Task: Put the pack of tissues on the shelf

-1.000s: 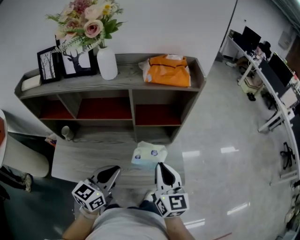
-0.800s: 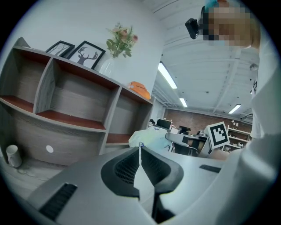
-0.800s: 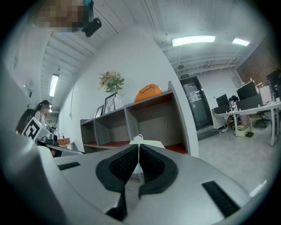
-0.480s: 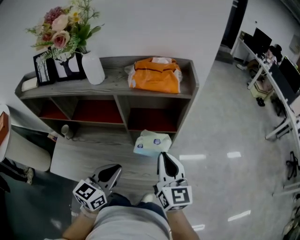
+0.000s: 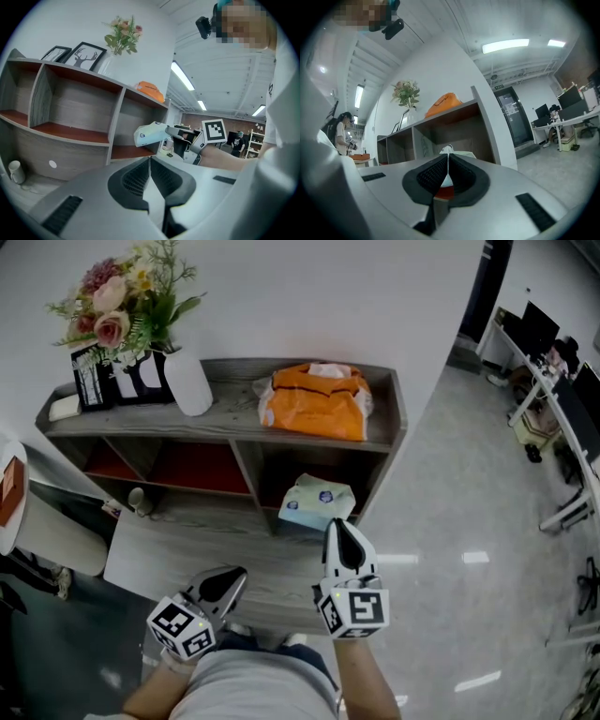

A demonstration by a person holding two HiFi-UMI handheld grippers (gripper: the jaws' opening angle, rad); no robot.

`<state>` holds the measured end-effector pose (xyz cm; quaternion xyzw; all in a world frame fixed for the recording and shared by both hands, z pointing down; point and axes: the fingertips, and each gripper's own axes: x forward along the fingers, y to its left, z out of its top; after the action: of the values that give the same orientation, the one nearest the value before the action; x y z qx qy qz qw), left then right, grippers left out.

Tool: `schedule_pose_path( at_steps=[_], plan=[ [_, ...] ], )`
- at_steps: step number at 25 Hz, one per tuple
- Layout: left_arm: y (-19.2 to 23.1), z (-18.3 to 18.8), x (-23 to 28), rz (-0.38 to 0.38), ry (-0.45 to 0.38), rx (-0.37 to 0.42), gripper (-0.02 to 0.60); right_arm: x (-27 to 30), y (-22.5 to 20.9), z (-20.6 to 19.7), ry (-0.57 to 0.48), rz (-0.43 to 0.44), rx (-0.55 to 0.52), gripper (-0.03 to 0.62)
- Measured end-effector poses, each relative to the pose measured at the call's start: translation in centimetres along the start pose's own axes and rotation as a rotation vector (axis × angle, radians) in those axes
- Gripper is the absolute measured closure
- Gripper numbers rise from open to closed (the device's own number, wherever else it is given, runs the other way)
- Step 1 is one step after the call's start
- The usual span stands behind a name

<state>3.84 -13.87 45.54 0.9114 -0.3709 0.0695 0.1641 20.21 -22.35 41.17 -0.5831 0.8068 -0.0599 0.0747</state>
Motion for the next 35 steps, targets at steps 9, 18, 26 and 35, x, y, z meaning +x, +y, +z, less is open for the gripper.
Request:
schedule_pose_path(
  at_steps=[9,18,26,35],
  plan=[
    [1.8,0.2,-0.2,0.050,0.001,-0.011,0.555,3.7,-1.5,-2.6,0.039,0.004,0.007,0.571],
    [4.3,-0.5,-0.8,0.112,-0.022,-0.038,0.555,4.9,-1.8,-6.7,0.119,-0.009,-0.018,0.569],
    [5.5,-1.1,-1.7,0.159,-0.028,-0.059,0.555,6.8,-1.9,-9.9,0.187,-0.031,-0.044,0.569],
    [6.5,-1.2,-2.2,0.176,-0.036,-0.046,0.555,9.2,-1.6,-12.0,0.238,-0.034,-0.082,0.569]
  ],
)
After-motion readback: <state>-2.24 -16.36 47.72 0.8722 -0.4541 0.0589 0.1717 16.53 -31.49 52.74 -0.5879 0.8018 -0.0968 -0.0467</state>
